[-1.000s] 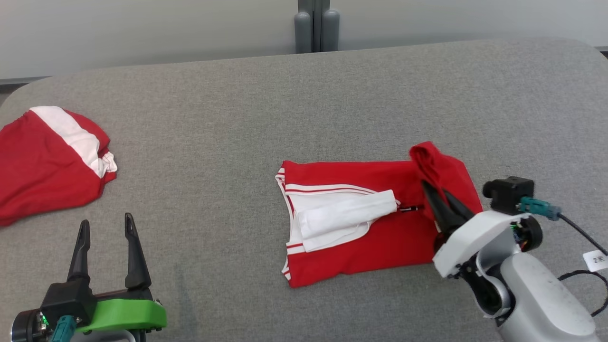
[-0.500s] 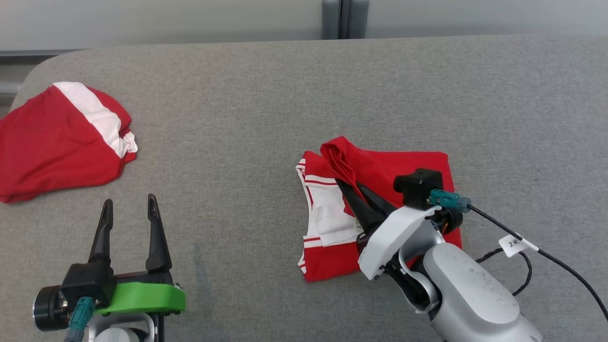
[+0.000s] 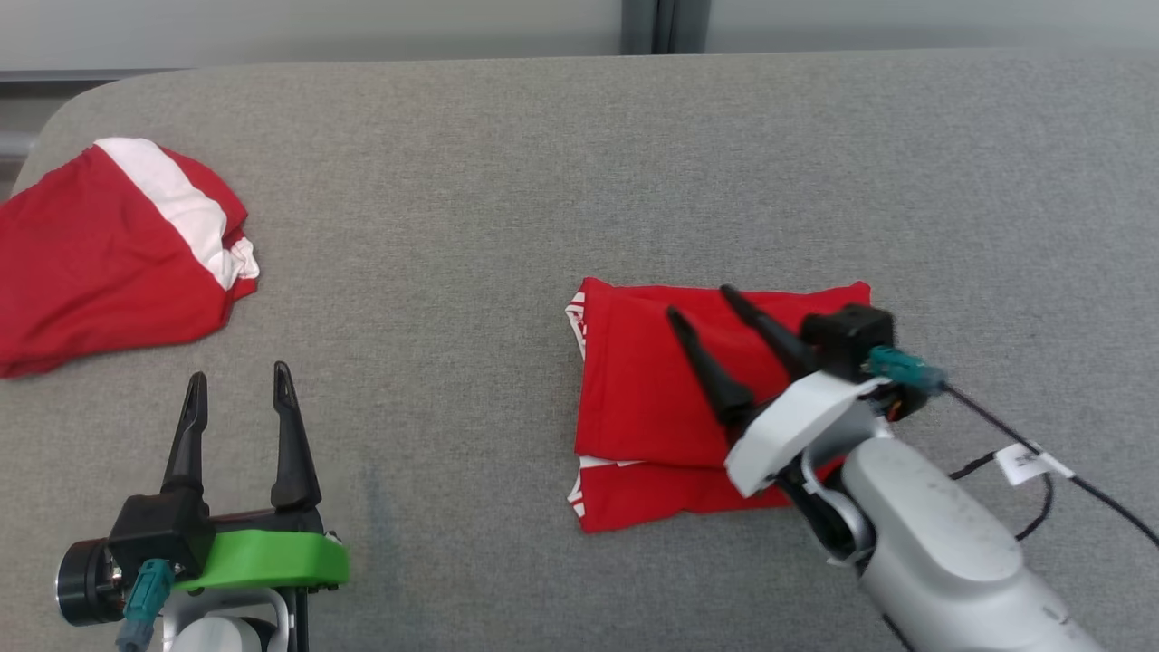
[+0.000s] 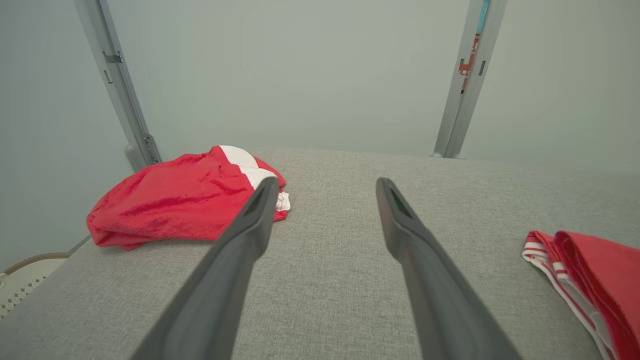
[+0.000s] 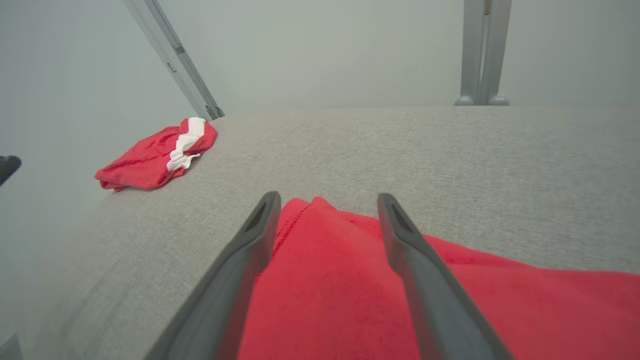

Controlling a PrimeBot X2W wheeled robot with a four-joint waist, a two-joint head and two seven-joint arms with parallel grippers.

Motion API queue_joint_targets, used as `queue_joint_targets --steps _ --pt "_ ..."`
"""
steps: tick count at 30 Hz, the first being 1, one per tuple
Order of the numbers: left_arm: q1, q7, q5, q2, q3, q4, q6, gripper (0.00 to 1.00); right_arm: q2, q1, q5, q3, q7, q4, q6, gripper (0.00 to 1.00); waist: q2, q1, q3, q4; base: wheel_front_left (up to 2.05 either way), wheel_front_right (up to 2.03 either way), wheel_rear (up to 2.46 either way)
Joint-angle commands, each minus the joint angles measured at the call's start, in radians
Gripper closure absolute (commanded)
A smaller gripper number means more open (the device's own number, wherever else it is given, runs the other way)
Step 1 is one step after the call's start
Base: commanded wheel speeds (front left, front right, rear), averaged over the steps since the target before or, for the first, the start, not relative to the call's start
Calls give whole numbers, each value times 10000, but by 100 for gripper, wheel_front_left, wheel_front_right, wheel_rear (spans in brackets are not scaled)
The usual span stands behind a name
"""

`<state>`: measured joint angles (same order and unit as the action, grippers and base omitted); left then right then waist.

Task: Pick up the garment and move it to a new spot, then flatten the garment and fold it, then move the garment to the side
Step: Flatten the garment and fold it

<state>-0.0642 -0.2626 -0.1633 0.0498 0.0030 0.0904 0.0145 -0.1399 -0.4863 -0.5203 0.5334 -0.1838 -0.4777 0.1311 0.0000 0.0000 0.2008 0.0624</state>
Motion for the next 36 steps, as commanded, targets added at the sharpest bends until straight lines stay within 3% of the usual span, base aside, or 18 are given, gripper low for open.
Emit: queue_joint_targets --steps 1,7,13,23,36 --pt "-134 -27 132 16 66 -58 -19 0 -304 -106 -25 -223 -206 125 -6 0 0 0 -50 -162 0 0 0" --pt "-36 -27 234 17 237 -161 15 0 -1344 516 210 -1547 -703 798 -6 0 0 0 -239 -553 0 0 0" --pt "152 -27 218 17 368 -53 128 0 -1566 1558 679 -3209 -805 1605 -4 0 0 0 -492 -856 0 0 0" --pt "520 -27 521 22 335 344 161 0 -594 3862 2069 -4550 -813 3270 -6 0 0 0 -1105 -739 0 0 0" --pt "953 -27 757 80 490 837 -110 0 196 4951 3003 -5008 -790 3795 -6 0 0 0 -1600 -436 0 0 0"
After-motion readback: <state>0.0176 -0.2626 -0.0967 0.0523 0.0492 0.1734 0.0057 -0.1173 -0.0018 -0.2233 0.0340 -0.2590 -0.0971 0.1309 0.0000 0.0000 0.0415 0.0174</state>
